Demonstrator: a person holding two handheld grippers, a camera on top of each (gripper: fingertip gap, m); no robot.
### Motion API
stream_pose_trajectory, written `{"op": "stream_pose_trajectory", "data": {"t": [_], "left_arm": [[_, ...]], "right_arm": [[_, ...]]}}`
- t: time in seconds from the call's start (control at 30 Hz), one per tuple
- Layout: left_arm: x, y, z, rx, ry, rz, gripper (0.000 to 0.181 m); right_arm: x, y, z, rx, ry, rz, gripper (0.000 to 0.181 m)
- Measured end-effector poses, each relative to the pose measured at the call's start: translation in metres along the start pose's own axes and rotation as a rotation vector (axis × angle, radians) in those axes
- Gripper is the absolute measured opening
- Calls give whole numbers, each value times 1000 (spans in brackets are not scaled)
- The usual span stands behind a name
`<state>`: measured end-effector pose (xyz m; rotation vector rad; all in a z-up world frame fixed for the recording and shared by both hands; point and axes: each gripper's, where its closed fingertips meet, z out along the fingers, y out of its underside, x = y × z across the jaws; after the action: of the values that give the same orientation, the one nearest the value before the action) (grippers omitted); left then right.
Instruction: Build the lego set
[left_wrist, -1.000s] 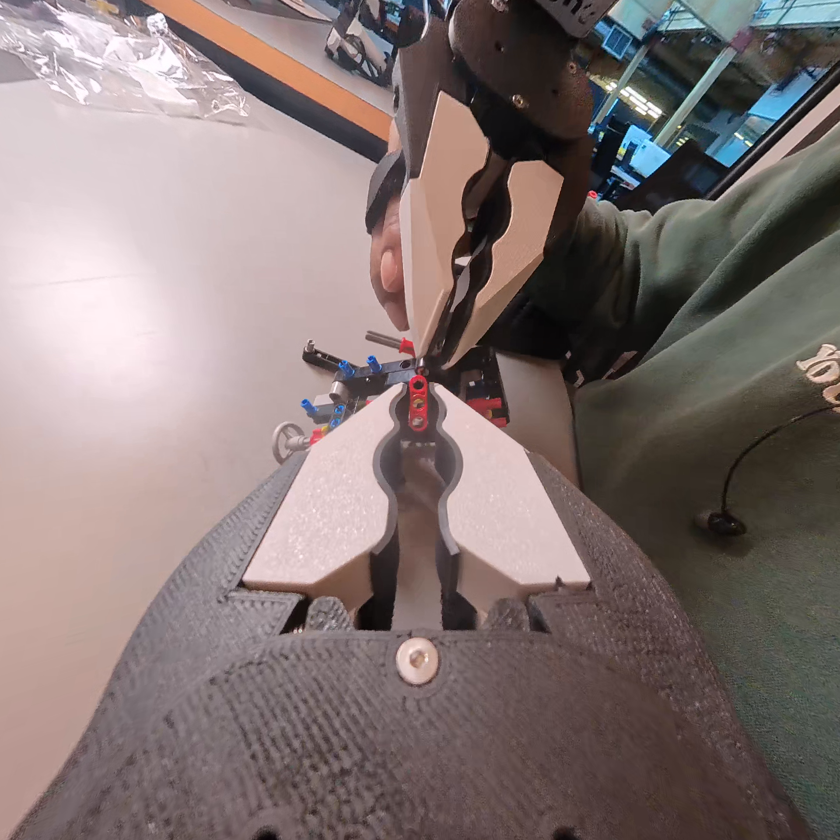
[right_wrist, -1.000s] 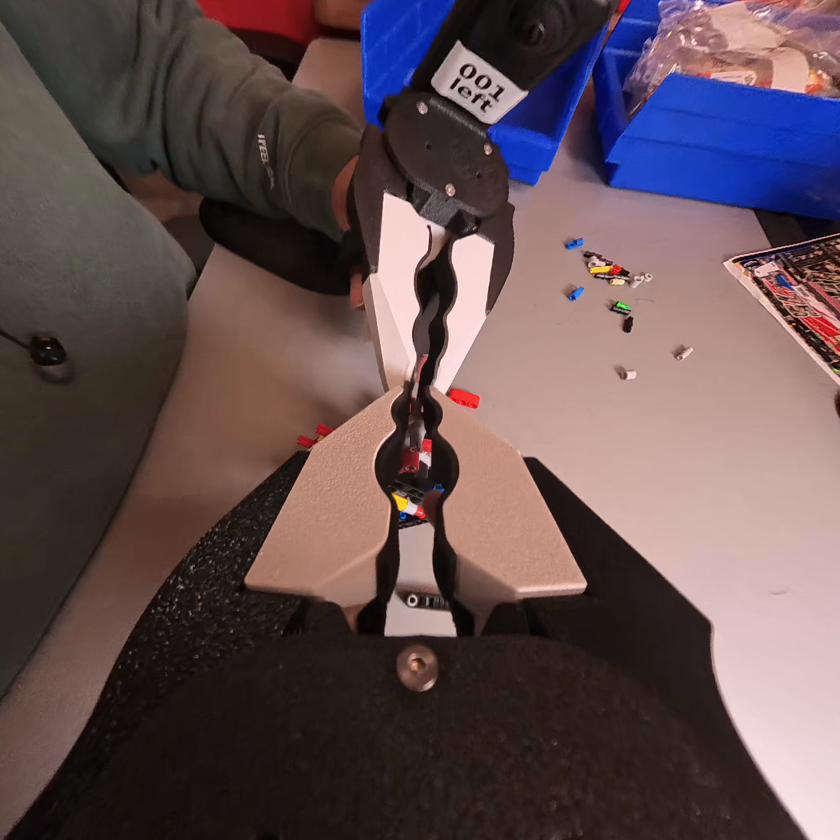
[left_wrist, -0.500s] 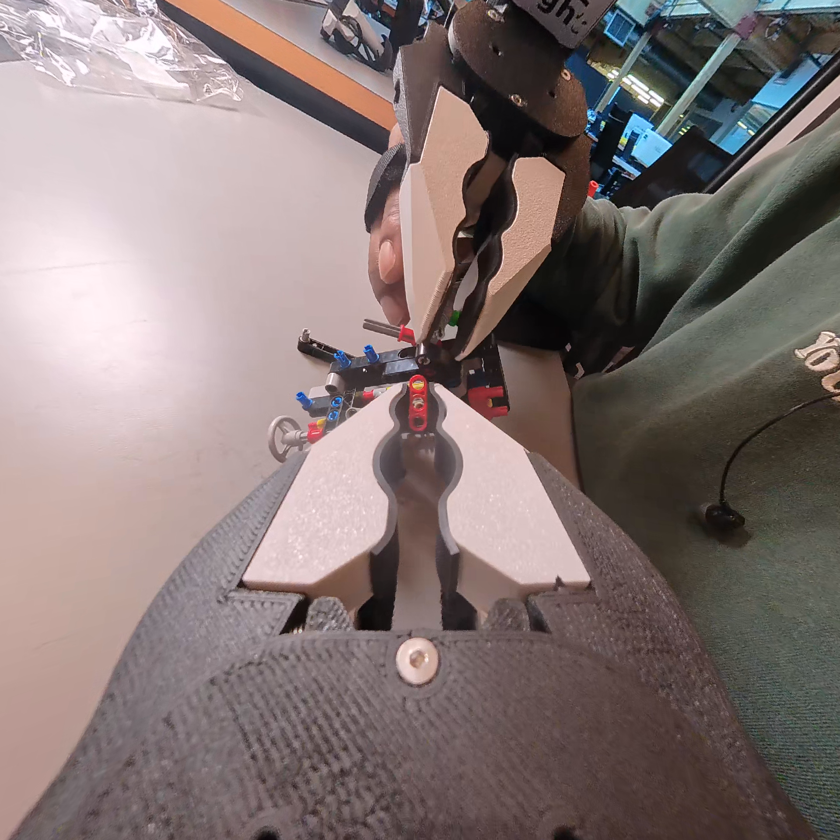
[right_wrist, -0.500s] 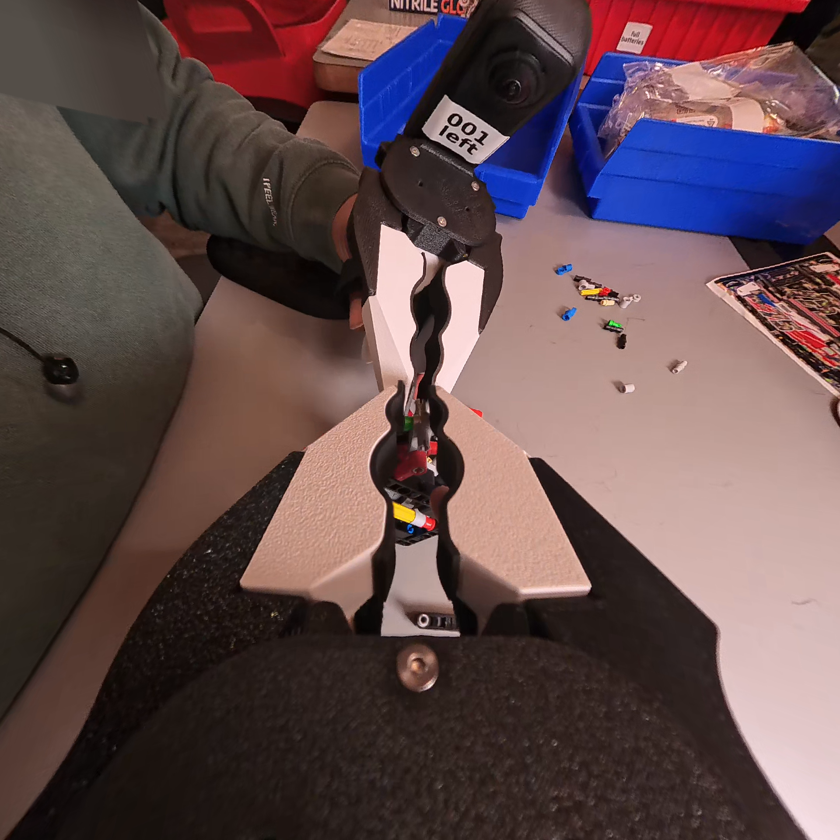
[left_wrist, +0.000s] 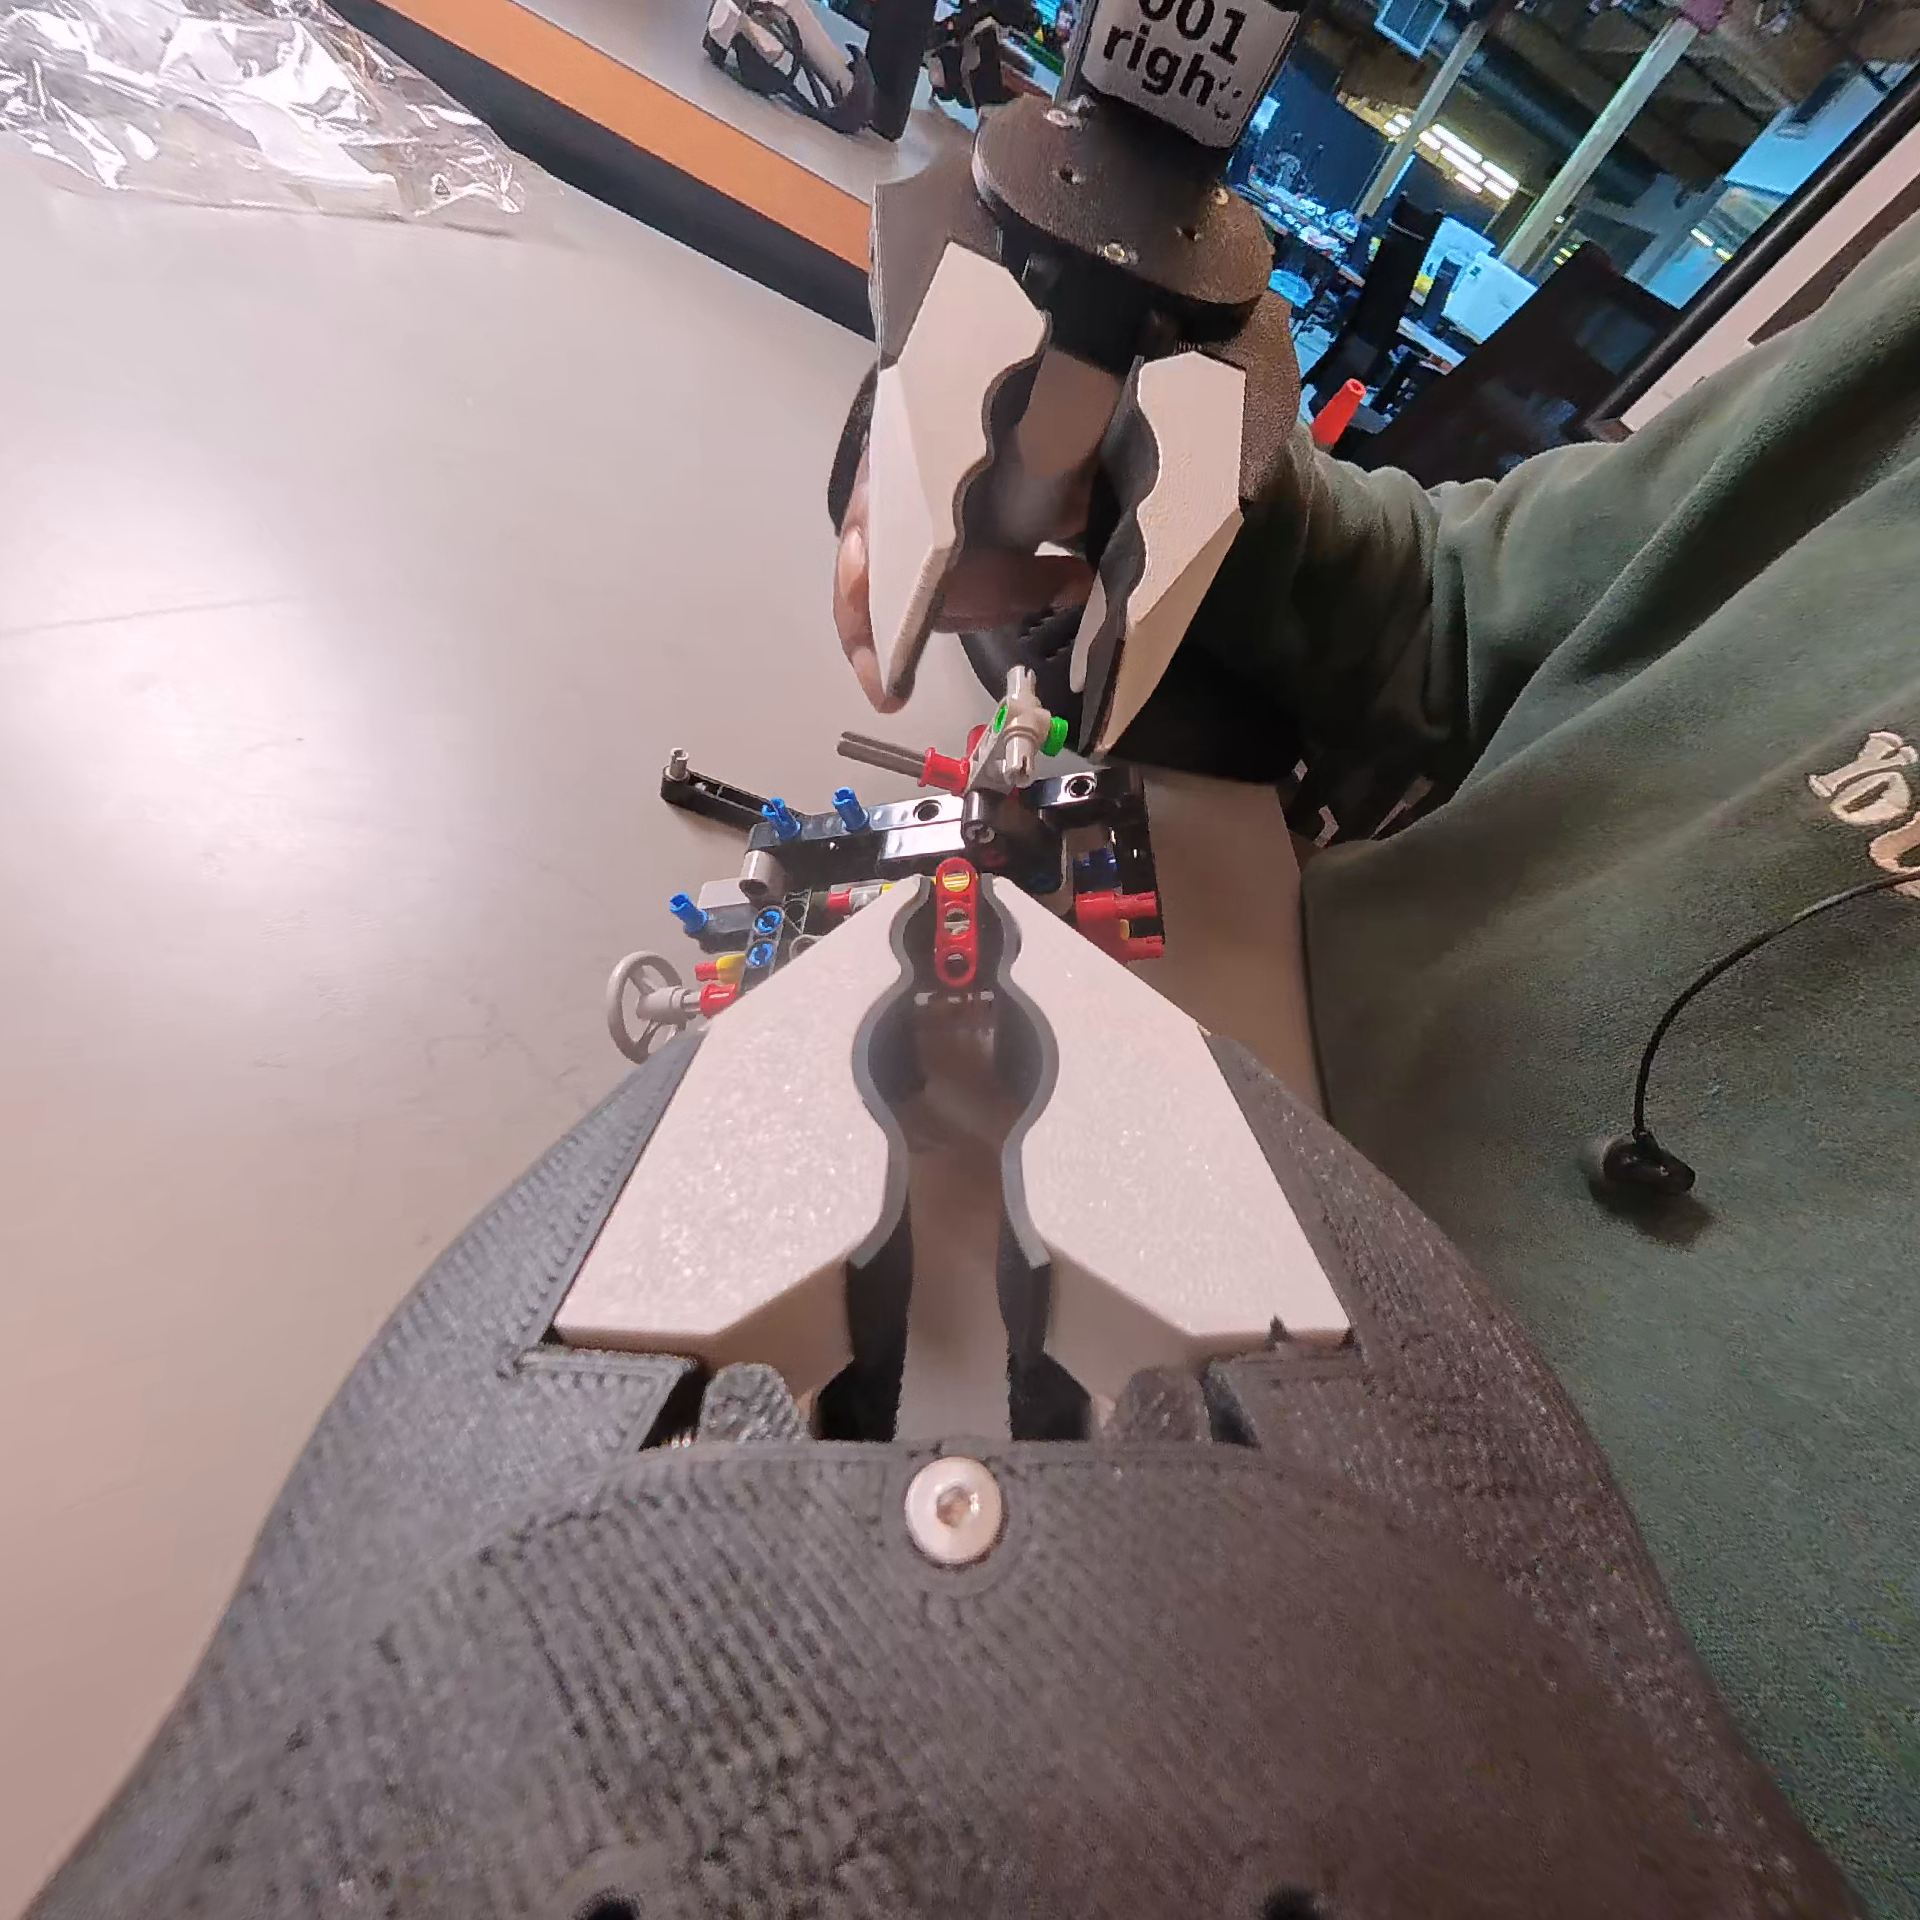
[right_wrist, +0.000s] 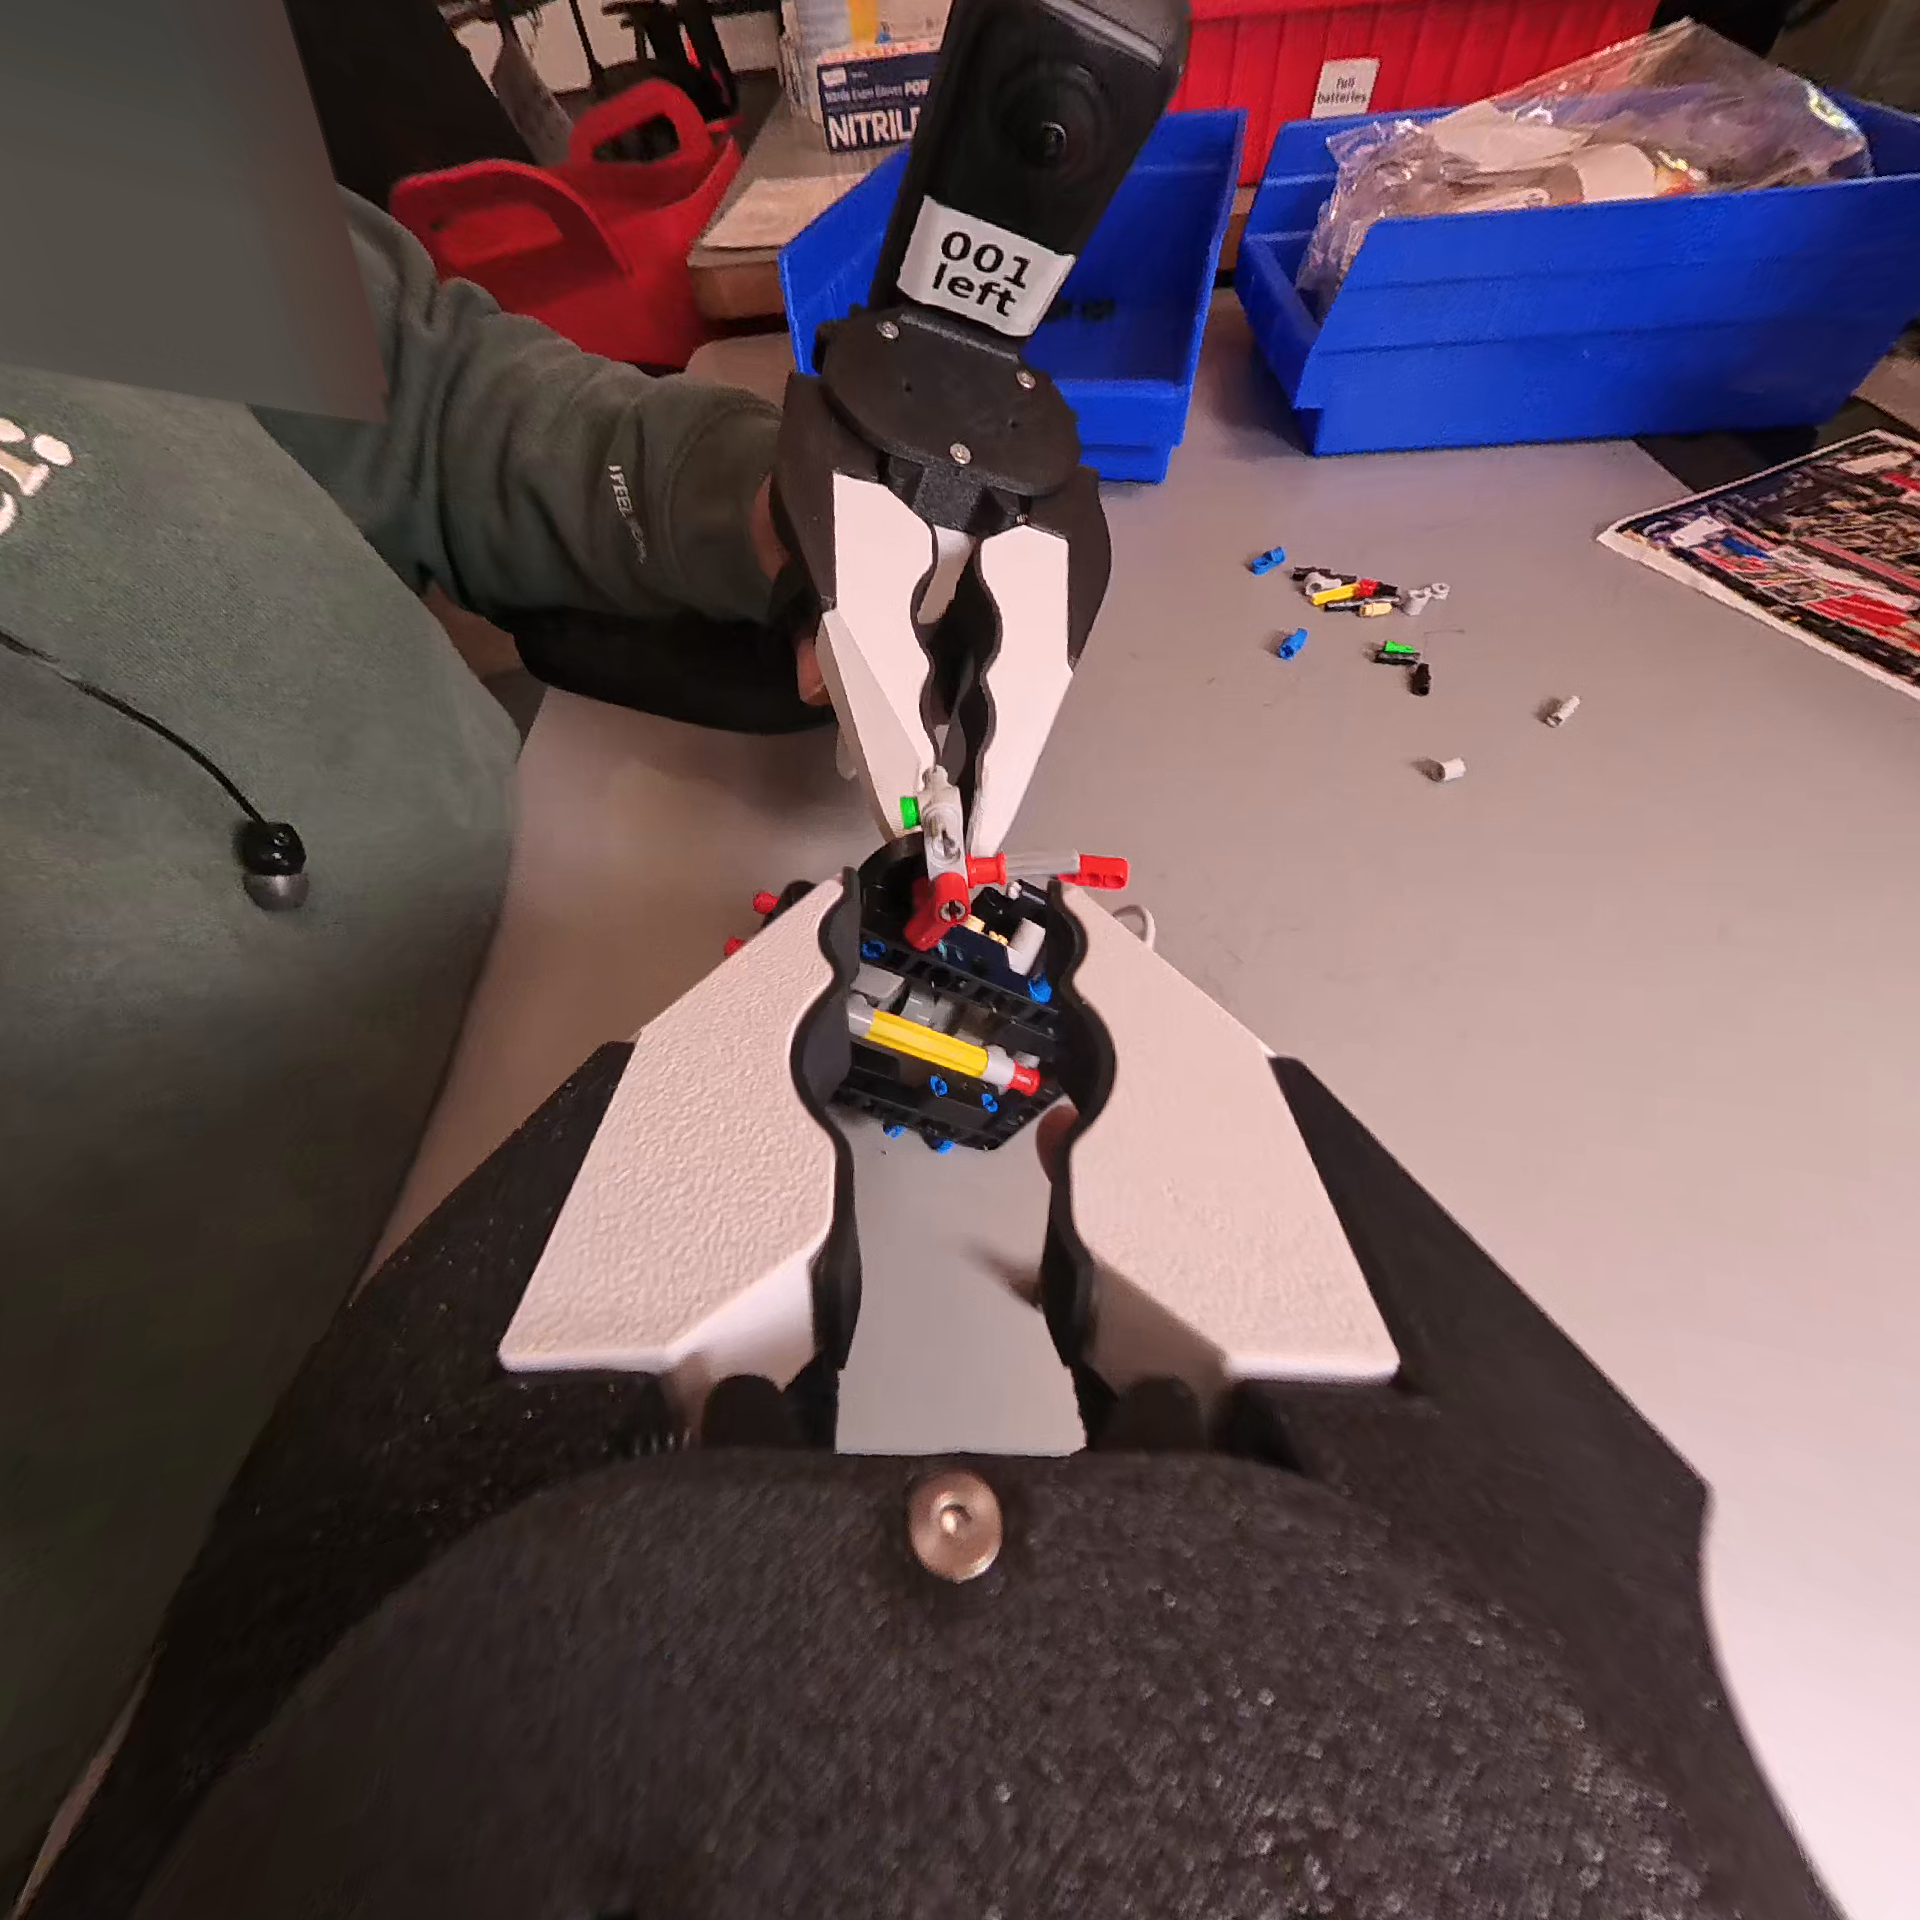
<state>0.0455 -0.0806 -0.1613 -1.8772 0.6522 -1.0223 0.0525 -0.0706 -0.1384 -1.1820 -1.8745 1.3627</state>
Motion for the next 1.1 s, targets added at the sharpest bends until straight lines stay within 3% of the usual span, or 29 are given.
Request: {"op": "stream_pose_trajectory", "data": {"t": [0.3, 0.5, 0.8, 1.1], "left_arm": [[0, 0, 1, 3, -8, 0, 5], [-1, -4, -2, 26, -7, -10, 5], [-4, -27, -18, 182, 20, -75, 5], [-2, -37, -14, 320, 81, -167, 5]], "right_arm": [[1, -2, 11, 18, 12, -15, 14], [1, -2, 10, 33, 3, -13, 13], [11, -2, 4, 132, -11, 101, 6], [12, -4, 11, 208, -8, 146, 6]]}}
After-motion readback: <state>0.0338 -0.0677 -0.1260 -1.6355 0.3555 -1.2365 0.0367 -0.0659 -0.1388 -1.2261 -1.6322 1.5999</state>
